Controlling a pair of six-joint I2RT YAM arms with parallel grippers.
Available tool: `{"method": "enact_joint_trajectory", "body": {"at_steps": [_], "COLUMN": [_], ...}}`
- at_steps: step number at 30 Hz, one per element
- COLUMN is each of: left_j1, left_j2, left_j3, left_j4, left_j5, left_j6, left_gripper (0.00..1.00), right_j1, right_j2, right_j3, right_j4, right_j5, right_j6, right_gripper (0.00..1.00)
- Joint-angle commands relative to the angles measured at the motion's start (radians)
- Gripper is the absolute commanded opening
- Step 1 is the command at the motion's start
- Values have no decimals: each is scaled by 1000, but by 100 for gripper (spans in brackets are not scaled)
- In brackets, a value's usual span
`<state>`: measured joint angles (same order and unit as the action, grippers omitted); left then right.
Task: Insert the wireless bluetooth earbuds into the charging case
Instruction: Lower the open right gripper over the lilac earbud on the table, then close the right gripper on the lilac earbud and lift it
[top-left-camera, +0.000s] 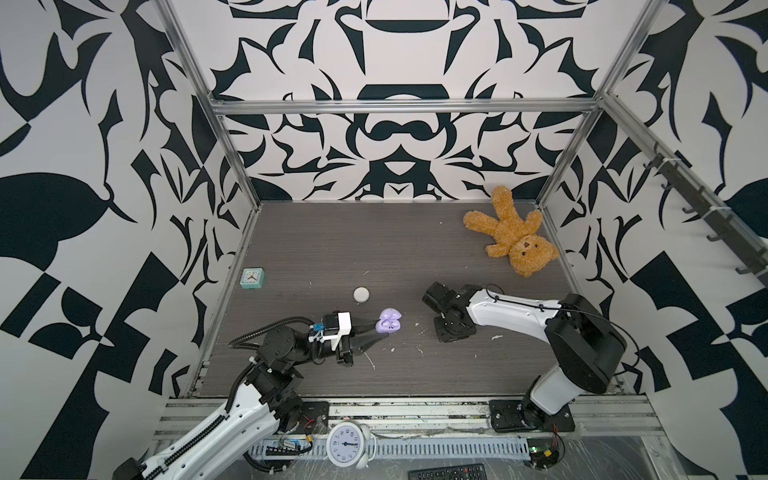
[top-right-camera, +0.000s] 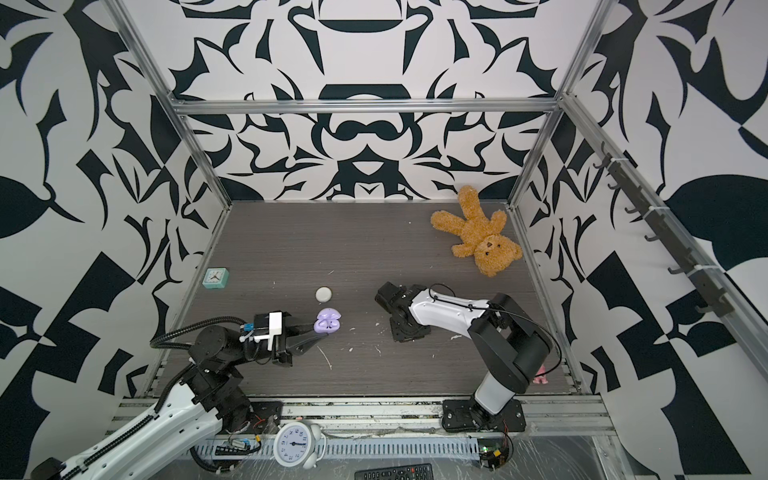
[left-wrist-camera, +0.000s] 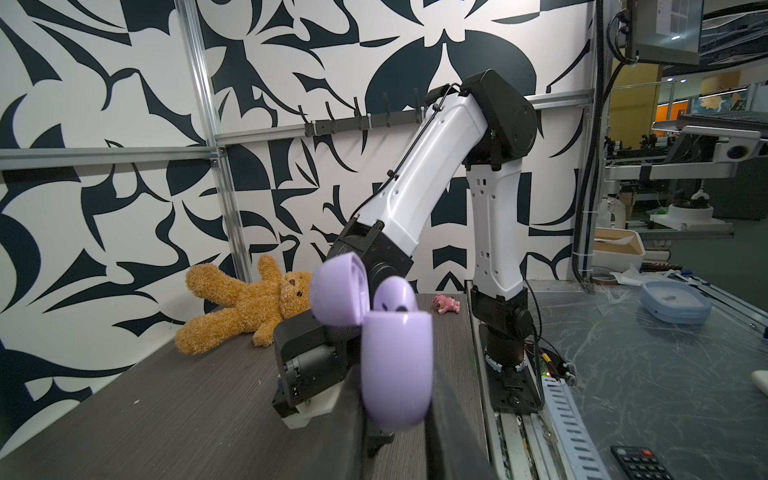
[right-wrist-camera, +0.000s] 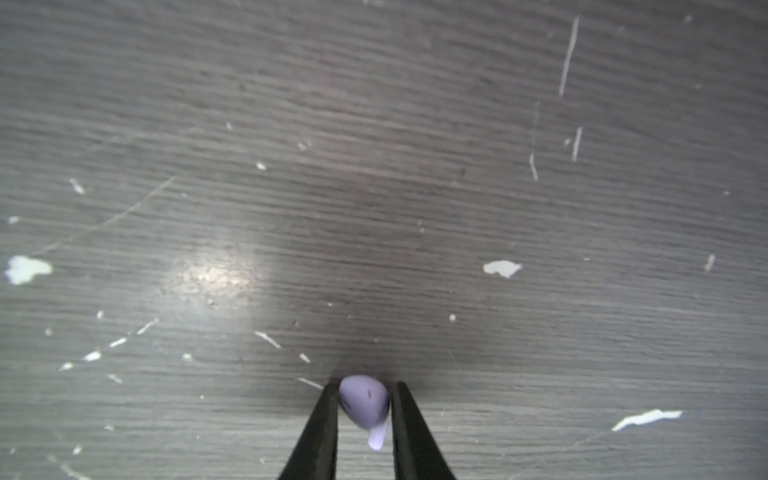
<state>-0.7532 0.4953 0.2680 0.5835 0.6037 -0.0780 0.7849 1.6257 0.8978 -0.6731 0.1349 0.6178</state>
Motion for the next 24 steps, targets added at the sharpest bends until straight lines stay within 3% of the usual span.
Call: {"method": "enact_joint_trajectory", "body": {"at_steps": [1, 24], "left_j1": [-3, -5], "left_j2": [2, 12], "left_j3": [11, 11], "left_j4": [7, 6], "left_j5": [15, 16], "left_j6": [5, 5], "left_gripper": [0, 0], "right_j1": [-1, -22], "right_j2": [-4, -82], "right_j3": [-28, -59], "right_j4": [-19, 3], "right_j5": [-35, -54], "right_j6": [19, 28], "right_gripper": [24, 19]}}
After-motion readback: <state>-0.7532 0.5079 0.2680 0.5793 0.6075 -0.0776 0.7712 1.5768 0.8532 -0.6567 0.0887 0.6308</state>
